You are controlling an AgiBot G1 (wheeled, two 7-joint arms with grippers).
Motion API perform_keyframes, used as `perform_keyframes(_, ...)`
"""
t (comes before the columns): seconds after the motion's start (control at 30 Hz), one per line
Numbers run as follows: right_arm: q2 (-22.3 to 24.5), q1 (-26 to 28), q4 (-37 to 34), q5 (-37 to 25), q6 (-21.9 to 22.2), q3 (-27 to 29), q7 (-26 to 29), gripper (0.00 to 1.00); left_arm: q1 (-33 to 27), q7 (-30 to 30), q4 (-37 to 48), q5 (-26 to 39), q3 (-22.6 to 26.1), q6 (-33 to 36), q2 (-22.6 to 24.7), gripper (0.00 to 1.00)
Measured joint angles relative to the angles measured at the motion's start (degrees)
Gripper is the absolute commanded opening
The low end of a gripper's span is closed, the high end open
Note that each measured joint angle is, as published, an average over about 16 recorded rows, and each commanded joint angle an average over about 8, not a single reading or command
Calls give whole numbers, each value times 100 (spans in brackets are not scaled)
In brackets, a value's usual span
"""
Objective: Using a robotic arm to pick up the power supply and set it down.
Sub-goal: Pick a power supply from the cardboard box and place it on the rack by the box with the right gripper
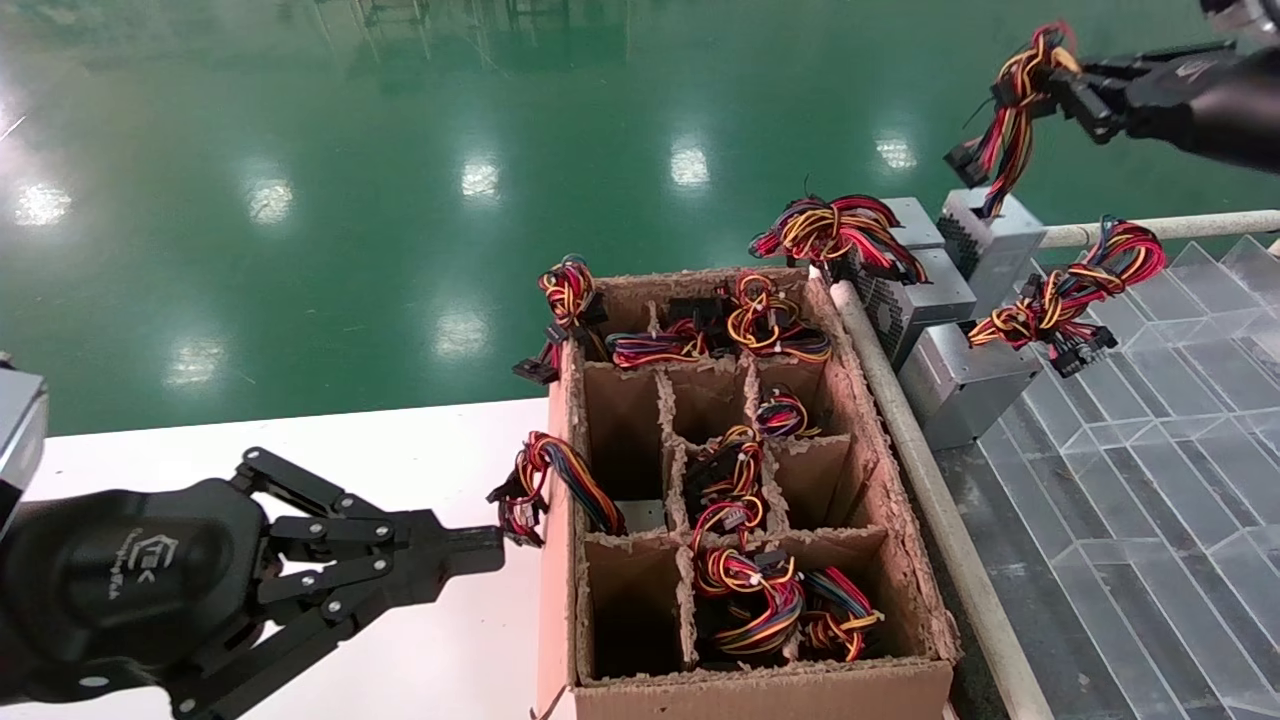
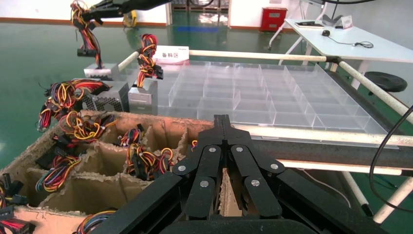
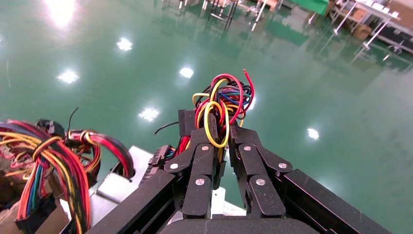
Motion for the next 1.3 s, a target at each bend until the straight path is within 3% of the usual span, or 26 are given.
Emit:
perform_keyframes(0.33,-170,-169,6,-44,195,-30,75,0,0,1,0,-1,1,-1,-1,0)
perform_keyframes(0.37,-184,-179,11,-50,214,-34,81,4,0,1,0,-1,2,-1,-1,0)
perform_keyframes(0.6,-255,-213,51,-99,274,-68,115,90,-1,1,0,-2,2,-1,-1,0)
perform_keyframes(0.63,-260,-213,56,-107,274,-74,120,98,-1,1,0,-2,3,-1,-1,0)
perform_keyframes(1.3,-199,-21,212,-173,52,-122,133,100,-1,3,0,-4,5,-2,-2,0)
